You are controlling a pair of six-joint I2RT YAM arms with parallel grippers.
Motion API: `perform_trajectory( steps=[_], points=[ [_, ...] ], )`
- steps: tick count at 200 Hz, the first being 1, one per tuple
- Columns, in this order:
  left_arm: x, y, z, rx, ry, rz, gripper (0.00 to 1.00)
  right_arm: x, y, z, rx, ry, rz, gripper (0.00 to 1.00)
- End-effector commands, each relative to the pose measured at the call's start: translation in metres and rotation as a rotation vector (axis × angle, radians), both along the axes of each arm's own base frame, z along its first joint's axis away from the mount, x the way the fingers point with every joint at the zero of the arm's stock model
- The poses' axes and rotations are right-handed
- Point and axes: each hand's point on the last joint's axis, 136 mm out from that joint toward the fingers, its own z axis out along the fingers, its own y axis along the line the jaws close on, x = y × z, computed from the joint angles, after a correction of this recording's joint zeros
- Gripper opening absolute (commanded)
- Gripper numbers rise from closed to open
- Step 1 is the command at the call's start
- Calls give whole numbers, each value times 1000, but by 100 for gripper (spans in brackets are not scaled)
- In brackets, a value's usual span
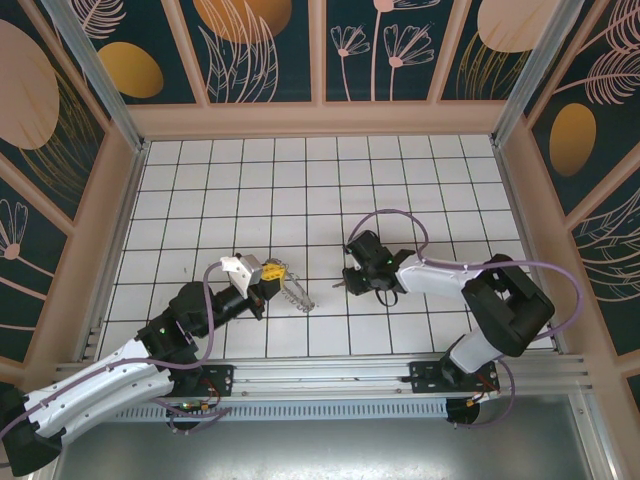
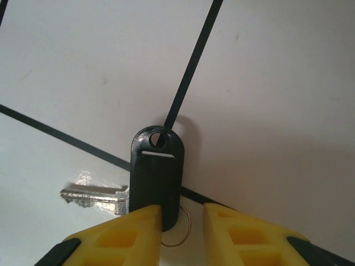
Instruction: Put the keys on the keyring
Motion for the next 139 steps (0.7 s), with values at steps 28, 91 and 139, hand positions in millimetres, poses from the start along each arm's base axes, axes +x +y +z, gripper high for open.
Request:
perform_trajectory(
  steps=[28,91,139],
  points=[
    [0,1,29,-64,-69,2,0,0,3,3,69,17,-23,26],
    [0,1,27,-61,-66,5,0,0,6,3,101,17,-21,21],
    [0,1,27,-62,-62,8,0,3,5,3,88,2,-17,10]
  ],
)
